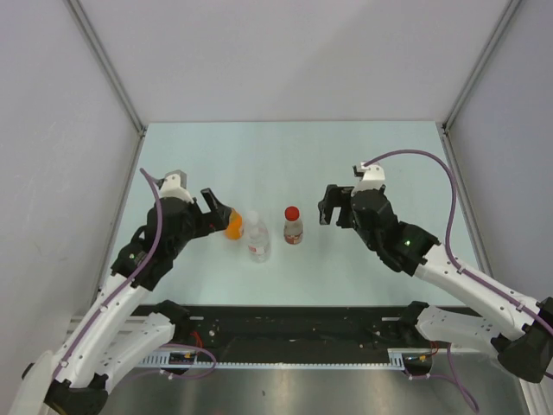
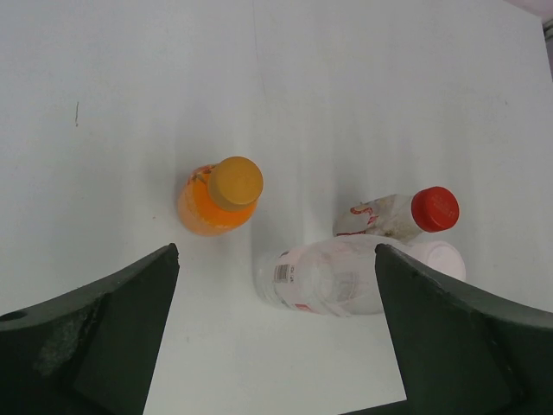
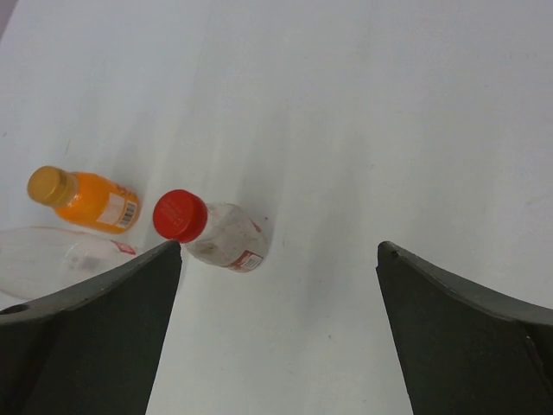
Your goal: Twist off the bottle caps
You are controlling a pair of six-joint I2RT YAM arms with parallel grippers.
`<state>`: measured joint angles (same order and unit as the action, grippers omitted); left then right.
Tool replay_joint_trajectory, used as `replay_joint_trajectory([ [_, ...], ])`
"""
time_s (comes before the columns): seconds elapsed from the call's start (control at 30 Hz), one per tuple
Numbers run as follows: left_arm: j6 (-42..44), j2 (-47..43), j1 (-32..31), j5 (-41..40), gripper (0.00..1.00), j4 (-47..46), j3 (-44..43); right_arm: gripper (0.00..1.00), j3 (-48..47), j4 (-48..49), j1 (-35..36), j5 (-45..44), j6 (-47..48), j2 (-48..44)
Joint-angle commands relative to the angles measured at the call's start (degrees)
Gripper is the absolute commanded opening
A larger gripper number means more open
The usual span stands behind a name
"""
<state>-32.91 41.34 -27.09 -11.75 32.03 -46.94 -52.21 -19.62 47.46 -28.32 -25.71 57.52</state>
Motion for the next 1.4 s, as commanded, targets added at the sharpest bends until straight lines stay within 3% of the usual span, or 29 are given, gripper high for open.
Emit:
replay_joint_trajectory([
  [0.0,1.9,-2.2,-0.2,1.2,1.0,-1.4,1.1,1.0,-1.8,7.0,3.4,8.2,4.1,-1.5],
  [0.23,4.3,-7.8,-0.2,3.4,1.0,-3.6,4.4,1.0,-7.2,8.4,10.1,7.6,5.9,3.7],
  [0.4,4.3,-9.4,-0.2,2.4,1.0,-1.8,4.4,1.0,-8.4,9.1,11.1,5.5,5.9,7.3],
  [0.5,4.3,-10.3,-0.2,1.7,1.0,-0.8,4.5,1.0,-8.4,7.1,9.8,0.9,4.9,9.6],
  [0.6,4.4,-11.2,-0.2,1.5,1.0,-0.5,4.7,1.0,-8.4,5.5,5.7,3.8,3.3,12.7],
  [1.37,4.5,-13.7,-0.2,0.8,1.0,0.8,5.8,0.98,-8.4,12.3,2.7,9.4,2.7,24.0],
])
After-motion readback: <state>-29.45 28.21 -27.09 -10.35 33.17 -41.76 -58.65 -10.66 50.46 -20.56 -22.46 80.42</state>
